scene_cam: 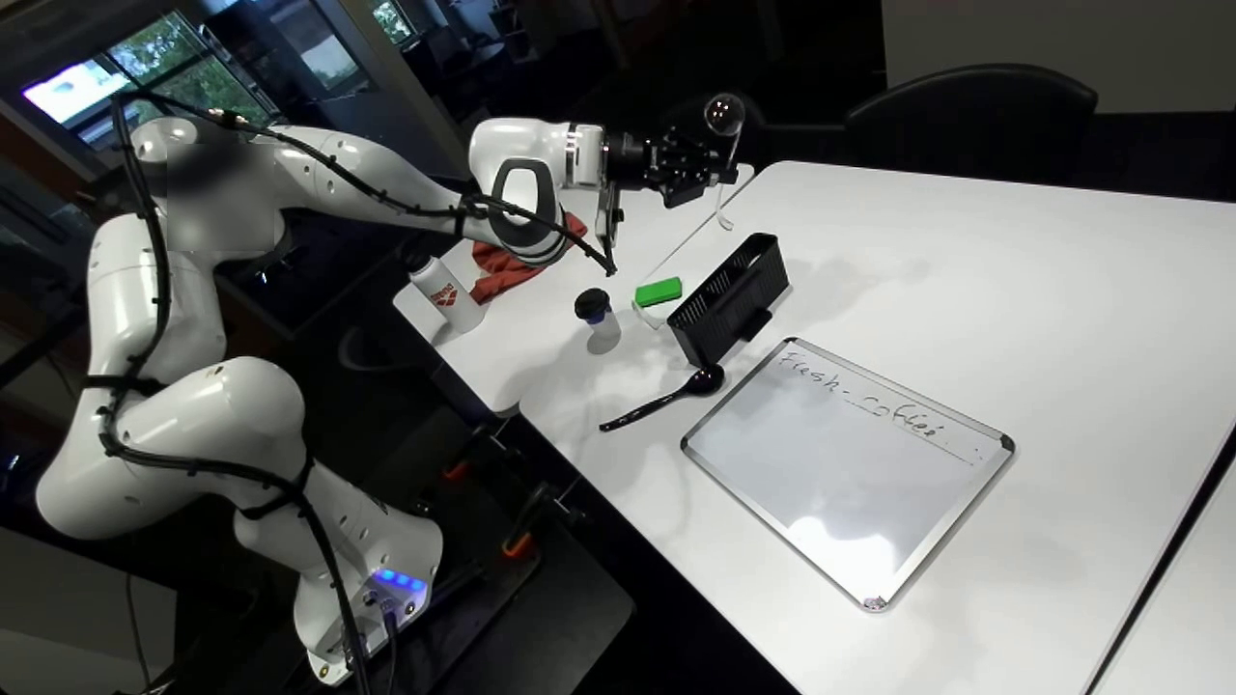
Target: Pick up the object from the right side of the table and put it in the black object
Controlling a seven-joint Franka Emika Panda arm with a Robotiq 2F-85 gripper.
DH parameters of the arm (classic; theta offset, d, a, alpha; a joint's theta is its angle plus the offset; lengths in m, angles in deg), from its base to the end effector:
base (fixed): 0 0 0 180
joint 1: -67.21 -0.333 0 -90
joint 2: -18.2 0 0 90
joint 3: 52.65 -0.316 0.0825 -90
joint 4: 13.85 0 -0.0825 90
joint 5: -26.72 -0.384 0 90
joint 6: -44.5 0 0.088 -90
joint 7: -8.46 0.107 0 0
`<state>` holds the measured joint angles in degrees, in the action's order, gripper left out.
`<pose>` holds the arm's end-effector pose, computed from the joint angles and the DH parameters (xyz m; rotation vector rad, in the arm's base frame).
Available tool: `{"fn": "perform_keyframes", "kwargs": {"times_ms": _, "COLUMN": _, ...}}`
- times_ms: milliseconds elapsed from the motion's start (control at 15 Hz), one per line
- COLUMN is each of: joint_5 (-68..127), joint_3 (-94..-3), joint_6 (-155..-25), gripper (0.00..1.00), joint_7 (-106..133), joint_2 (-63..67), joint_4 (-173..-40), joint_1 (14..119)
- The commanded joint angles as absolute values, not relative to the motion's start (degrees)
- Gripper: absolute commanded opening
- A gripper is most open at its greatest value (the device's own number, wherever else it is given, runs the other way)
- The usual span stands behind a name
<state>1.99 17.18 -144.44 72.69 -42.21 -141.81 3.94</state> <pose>0.5861 -0.0515 0.2787 2.0870 -1.3116 1.4620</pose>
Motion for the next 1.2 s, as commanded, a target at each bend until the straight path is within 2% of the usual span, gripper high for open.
{"fn": "perform_keyframes", "kwargs": {"times_ms": 0, "joint_5": -0.3, "joint_3": 14.5, "joint_6": -144.7, "gripper": 0.05, "joint_7": 70.8, "joint_2": -44.2, "joint_4": -140.4, "joint_1": 4.6}}
{"fn": "perform_keyframes", "kwargs": {"times_ms": 1133, "joint_5": -3.4, "joint_3": 5.0, "joint_6": -144.8, "gripper": 0.05, "joint_7": 72.3, "joint_2": -53.0, "joint_4": -132.7, "joint_1": 9.2}}
